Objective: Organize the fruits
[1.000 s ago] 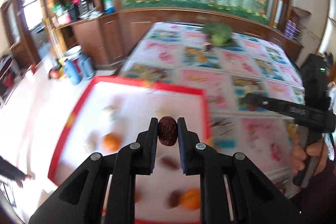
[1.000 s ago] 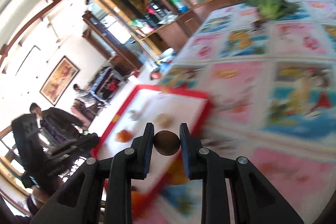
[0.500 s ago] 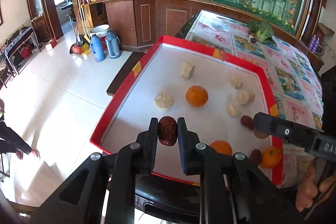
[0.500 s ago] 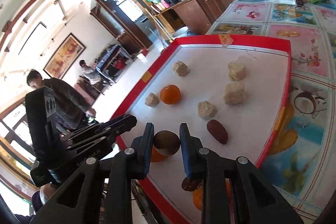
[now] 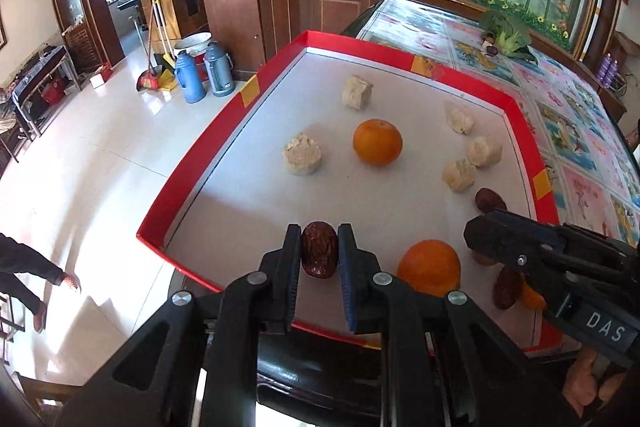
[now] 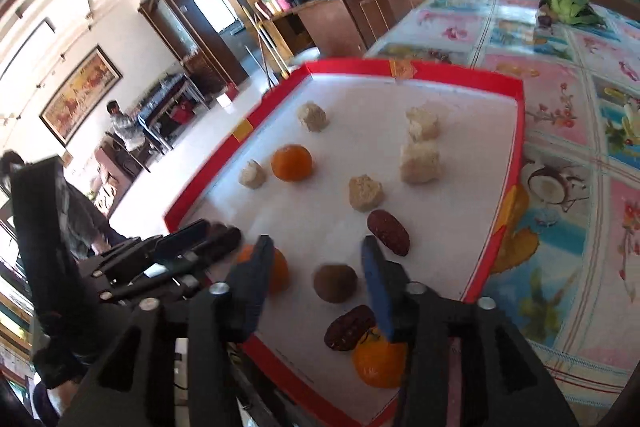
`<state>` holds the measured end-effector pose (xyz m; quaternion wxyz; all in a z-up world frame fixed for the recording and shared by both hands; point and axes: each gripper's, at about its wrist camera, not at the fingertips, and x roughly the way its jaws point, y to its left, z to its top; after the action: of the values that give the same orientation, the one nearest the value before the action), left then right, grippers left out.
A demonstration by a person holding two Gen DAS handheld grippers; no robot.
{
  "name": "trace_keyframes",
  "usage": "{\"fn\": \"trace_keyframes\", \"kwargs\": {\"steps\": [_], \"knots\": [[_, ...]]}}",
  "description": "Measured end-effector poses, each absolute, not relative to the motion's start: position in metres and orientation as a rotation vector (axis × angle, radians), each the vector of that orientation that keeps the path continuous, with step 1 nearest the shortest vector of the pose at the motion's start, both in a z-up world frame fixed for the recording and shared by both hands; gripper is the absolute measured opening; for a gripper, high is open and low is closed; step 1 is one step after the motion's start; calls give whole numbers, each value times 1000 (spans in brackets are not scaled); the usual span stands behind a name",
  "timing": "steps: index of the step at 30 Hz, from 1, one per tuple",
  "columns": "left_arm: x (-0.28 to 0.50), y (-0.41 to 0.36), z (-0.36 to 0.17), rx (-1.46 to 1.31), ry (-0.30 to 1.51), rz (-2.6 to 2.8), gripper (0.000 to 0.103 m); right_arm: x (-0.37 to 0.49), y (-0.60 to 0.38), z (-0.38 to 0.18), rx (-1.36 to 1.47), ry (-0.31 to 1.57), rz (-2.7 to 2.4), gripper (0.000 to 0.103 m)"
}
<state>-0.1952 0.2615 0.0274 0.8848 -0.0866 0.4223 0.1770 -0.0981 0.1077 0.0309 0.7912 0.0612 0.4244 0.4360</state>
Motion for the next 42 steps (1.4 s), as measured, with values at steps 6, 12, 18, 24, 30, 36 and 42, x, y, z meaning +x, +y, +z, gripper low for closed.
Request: {"fn": "trace_keyframes", "kwargs": {"steps": [6,12,18,24,30,36,42], "knots": [[-213,242,54,-90,767,430,85,-122,66,72,156,739,889,49],[-243,207,103,0,601,434,97,-170,16,120,139,548,806,61],[-294,173,152,35,419,409,103,-234,-19,160,102,399,766,73],[-346,163,186,-5,309,385,103,-285,-48,179,119,304,775,82],[-369,163,199,-17,268,464,103,-302,-55,180,91,246,781,83],[-363,155,191,8,320,573,103,-292,-58,167,144,262,779,83],[-369,145,178,52,351,623,103,-293,-53,162,125,267,771,83]]}}
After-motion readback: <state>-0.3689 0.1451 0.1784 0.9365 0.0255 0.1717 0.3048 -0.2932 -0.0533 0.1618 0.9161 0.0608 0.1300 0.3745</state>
